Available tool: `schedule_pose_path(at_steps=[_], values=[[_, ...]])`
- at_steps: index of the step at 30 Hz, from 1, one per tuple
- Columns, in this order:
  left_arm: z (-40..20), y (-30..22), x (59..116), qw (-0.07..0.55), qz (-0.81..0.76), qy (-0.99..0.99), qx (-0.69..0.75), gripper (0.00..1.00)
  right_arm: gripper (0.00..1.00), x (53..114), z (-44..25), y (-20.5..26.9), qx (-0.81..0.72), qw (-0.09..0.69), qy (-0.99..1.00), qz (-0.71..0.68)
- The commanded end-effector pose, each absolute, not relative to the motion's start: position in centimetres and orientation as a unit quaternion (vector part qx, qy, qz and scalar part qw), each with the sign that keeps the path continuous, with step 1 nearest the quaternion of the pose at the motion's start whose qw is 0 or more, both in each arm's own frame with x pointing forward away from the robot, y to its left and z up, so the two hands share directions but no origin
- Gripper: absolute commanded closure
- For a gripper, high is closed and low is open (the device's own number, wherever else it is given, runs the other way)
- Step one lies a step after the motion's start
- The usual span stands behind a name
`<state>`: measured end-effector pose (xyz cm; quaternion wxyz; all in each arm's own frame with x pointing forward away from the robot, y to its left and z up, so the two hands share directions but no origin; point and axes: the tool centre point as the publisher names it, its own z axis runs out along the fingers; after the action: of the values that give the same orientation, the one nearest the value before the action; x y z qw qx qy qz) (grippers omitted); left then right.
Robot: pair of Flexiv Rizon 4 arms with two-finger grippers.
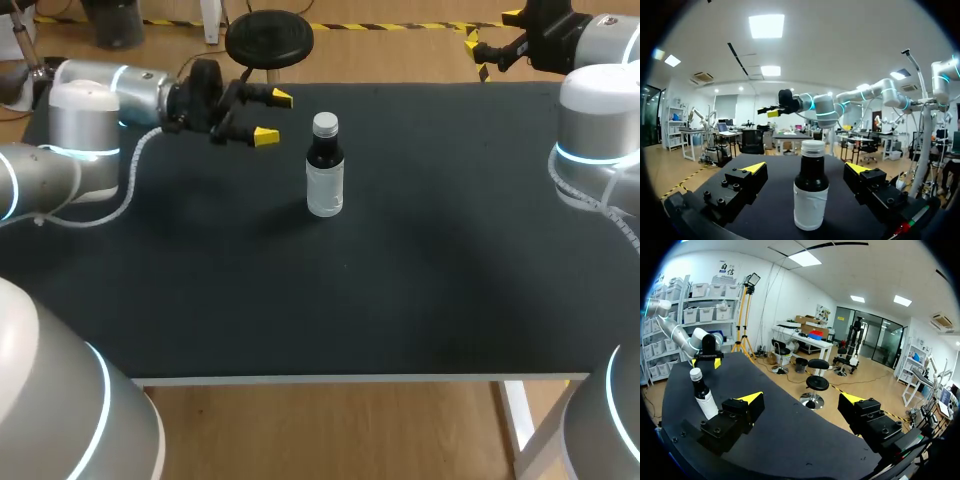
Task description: Unscrew the bottle cap
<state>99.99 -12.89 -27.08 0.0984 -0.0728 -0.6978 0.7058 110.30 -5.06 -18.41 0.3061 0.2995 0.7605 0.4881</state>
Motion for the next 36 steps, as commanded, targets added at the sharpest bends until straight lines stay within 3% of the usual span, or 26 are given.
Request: schedule_pose_path(at_steps=[1,36], values=[[-27.8,-14.3,100.2,0.116,0.704,-0.695,-0.085,0.00,0.00,110.3,-18.4,-5.0,0.300,0.306,0.761,0.488],[-29.0,-19.5,99.1,0.164,0.700,-0.684,-0.120,0.00,0.00,110.3,-18.4,-5.0,0.300,0.306,0.761,0.488]])
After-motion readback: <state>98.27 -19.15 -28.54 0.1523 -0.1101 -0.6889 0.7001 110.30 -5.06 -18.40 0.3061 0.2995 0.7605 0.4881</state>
